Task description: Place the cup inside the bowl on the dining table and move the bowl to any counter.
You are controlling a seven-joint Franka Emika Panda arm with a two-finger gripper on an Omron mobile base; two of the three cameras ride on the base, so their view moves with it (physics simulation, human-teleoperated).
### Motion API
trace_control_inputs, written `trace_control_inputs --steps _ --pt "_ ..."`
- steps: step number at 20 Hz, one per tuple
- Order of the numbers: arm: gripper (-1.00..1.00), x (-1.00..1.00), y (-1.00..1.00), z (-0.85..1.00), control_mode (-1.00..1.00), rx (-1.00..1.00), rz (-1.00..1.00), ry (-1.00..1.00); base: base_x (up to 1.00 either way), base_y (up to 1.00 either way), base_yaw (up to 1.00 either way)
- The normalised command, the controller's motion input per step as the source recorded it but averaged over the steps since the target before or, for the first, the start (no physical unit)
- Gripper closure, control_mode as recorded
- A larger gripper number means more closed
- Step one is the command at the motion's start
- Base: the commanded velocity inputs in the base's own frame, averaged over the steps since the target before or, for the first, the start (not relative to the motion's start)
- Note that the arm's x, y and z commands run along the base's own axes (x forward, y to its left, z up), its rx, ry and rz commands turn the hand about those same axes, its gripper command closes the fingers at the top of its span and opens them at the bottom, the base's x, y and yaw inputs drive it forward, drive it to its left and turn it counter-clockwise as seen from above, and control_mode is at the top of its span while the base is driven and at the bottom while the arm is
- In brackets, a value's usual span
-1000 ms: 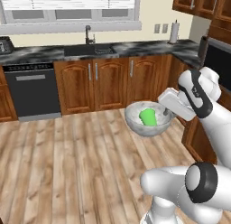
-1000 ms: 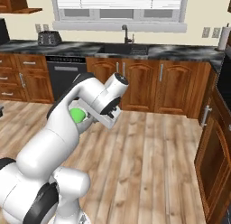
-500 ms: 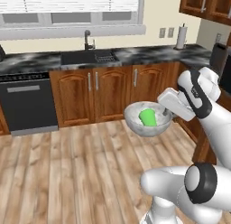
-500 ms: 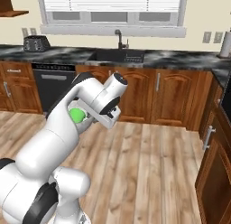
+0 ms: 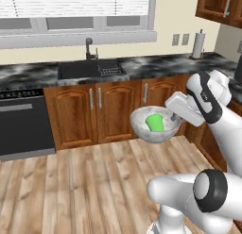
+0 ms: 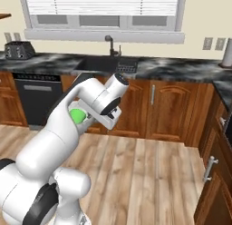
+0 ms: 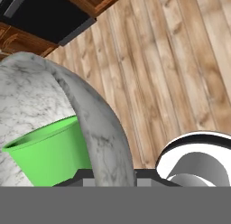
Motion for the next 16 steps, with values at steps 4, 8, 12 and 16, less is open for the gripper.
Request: trace_control_inputs --steps 4,8,12,16 --pt "1.00 0.00 0.00 0.00 1.00 0.00 0.00 0.00 0.97 -0.32 0.00" --pt "1.00 0.00 0.00 0.00 1.00 0.00 0.00 0.00 0.98 -0.35 0.00" --pt "1.00 0.00 0.00 0.00 1.00 0.00 0.00 0.00 1.00 -0.46 0.00" --pt "1.00 0.00 0.00 0.00 1.00 0.00 0.00 0.00 0.96 -0.57 0.00"
